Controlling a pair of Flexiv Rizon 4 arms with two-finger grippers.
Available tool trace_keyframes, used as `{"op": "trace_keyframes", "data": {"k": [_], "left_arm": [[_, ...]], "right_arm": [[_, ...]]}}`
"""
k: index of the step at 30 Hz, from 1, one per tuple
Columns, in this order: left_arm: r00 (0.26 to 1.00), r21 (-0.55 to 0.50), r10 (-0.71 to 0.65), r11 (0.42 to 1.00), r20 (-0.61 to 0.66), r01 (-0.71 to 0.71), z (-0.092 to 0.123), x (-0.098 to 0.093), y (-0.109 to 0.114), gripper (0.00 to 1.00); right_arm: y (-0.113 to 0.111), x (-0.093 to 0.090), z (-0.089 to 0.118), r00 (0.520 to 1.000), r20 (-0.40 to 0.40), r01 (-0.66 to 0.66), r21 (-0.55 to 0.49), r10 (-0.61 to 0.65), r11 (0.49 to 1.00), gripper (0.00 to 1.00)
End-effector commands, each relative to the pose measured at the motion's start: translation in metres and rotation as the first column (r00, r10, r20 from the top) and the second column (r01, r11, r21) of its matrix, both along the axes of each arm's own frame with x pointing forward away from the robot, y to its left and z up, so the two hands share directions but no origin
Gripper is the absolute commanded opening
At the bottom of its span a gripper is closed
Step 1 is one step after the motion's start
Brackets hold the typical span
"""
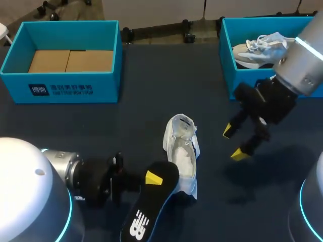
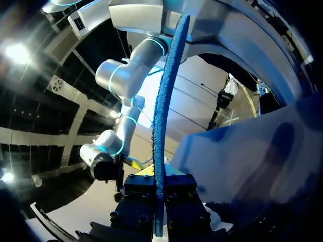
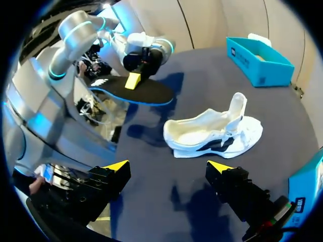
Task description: Take the shoe out of the shoebox, open the shoe tongue, remove and reinsert the insole, then place the shoe into the shoebox
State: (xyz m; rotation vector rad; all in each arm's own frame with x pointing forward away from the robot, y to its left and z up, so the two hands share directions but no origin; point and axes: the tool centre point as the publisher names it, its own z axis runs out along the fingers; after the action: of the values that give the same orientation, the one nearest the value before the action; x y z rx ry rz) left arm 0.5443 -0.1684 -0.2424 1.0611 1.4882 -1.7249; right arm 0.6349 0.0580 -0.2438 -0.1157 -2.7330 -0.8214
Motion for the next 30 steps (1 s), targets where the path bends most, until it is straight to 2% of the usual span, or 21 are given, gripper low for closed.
{"op": "trace_keyframes", "data": {"k": [1, 7, 9, 20, 30], "left_arm": [[1.0, -0.008, -0.009, 1.0, -0.012, 0.009, -0.017, 0.007, -0.006, 0.0], [1.0, -0.018, 0.002, 1.0, -0.019, -0.002, -0.018, 0.01, -0.006, 0.0], [0.999, -0.005, 0.008, 1.0, -0.031, -0.008, -0.019, 0.011, -0.006, 0.0], [0.999, -0.005, 0.008, 1.0, -0.031, -0.008, -0.019, 0.011, -0.006, 0.0], [1.0, -0.041, -0.014, 0.999, -0.015, 0.014, -0.015, 0.02, -0.005, 0.0]], "right_arm": [[0.012, -0.011, -0.009, 0.997, 0.074, 0.017, -0.024, -0.016, 1.0, 1.0], [0.024, -0.012, -0.016, 0.996, 0.092, 0.009, -0.05, -0.004, 0.999, 1.0], [0.029, -0.014, -0.021, 0.997, 0.068, 0.038, -0.083, -0.032, 0.996, 1.0], [0.029, -0.014, -0.021, 0.997, 0.068, 0.038, -0.083, -0.032, 0.996, 1.0], [0.037, -0.005, -0.048, 0.991, 0.065, 0.128, -0.138, -0.12, 0.982, 1.0]]}}
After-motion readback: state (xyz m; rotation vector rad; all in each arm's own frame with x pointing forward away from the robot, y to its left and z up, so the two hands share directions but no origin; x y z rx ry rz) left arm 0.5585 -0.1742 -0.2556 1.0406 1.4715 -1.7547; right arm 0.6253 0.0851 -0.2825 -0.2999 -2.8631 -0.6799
